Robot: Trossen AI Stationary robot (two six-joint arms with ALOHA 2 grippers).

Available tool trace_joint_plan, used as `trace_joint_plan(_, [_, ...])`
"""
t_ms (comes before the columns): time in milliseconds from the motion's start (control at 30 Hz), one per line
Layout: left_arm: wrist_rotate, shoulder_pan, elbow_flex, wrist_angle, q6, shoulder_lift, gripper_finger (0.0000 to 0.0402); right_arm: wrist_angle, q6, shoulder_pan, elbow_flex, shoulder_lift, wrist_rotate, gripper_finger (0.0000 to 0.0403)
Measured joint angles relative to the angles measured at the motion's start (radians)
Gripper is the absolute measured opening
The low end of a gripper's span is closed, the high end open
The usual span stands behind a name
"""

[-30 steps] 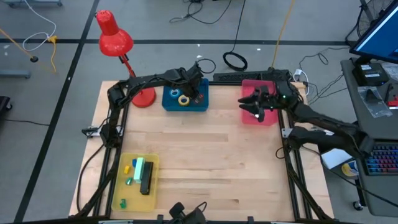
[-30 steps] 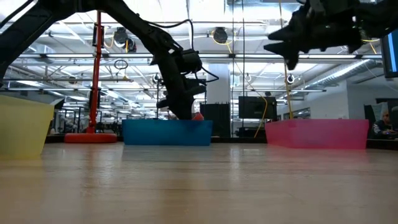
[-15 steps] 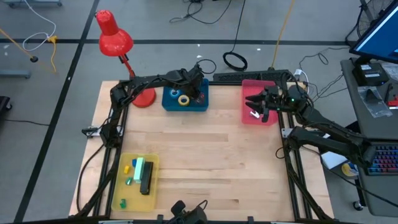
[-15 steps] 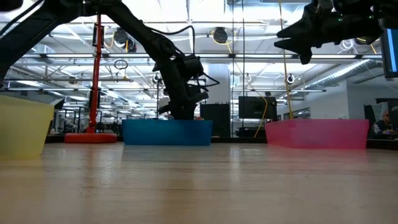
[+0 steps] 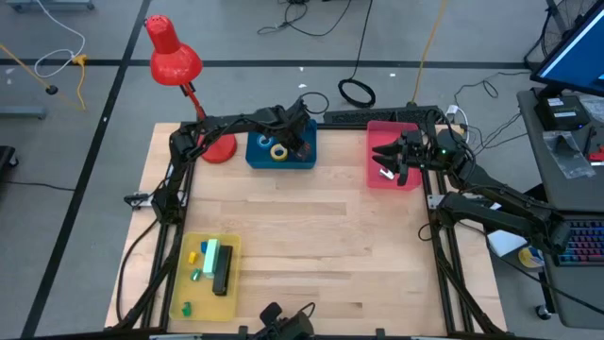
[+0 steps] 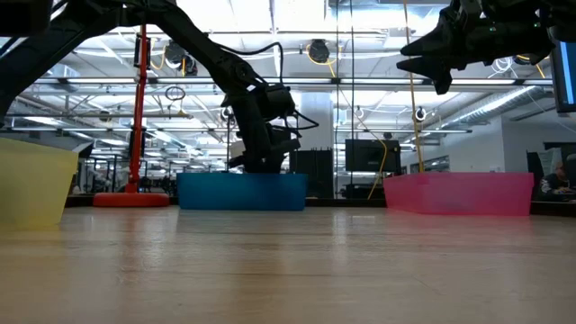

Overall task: Pick and place Stapler, Stapler remover, tape
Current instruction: Put the red tape into the blue bin, then return to Home Position

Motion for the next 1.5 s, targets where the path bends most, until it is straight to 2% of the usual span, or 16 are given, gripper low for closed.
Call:
trace_joint_plan(167, [0.000,0.001,0.000,-0.012,0.000,-0.003,0.0168,0.000,0.002,0.000,0.000,0.000,0.000,0.0139])
trace_joint_plan(300, [0.045,0.008,0.000,-0.072,0.000,-0.058,0.0208,0.000,0.012,0.000,0.000,0.000,0.000,0.0139])
trace_joint_plan(467, [0.087,0.002,0.000,-0.285,0.014,-0.191,0.0230,-0.002,0.065,0.000,0.000,0.000,0.000,0.0139])
trace_joint_plan(567, [0.035,-0.043,-0.002,-0.379,0.036,-0.292,0.0231,-0.002,0.069,0.000,0.000,0.000,0.000,0.0139])
trace_joint_plan(667, [-0.080,-0.113,-0.038,-0.387,0.044,-0.412,0.0232,0.000,0.069,0.000,0.000,0.000,0.000,0.0139])
trace_joint_plan(767, [-0.151,-0.181,-0.119,-0.323,0.045,-0.549,0.0232,0.000,0.071,0.000,0.001,0.000,-0.001,0.0139])
trace_joint_plan(867, [-0.135,-0.234,-0.242,-0.219,0.024,-0.704,0.0232,-0.003,0.074,0.001,0.001,-0.001,-0.003,0.0139])
trace_joint_plan(1033, [-0.103,-0.301,-0.516,-0.016,-0.060,-0.992,0.0232,-0.008,-0.016,0.028,0.001,-0.012,0.006,0.0139])
trace_joint_plan(1267, [-0.145,-0.430,-0.819,0.198,-0.184,-1.345,0.0232,-0.110,-0.023,0.138,0.001,-0.071,0.177,0.0139])
trace_joint_plan(1400, [-0.239,-0.516,-0.888,0.213,-0.221,-1.462,0.0232,-0.138,-0.011,0.259,0.001,-0.107,0.289,0.0139])
trace_joint_plan(1500, [-0.327,-0.573,-0.911,0.211,-0.224,-1.507,0.0232,-0.179,-0.008,0.354,0.002,-0.123,0.420,0.0139])
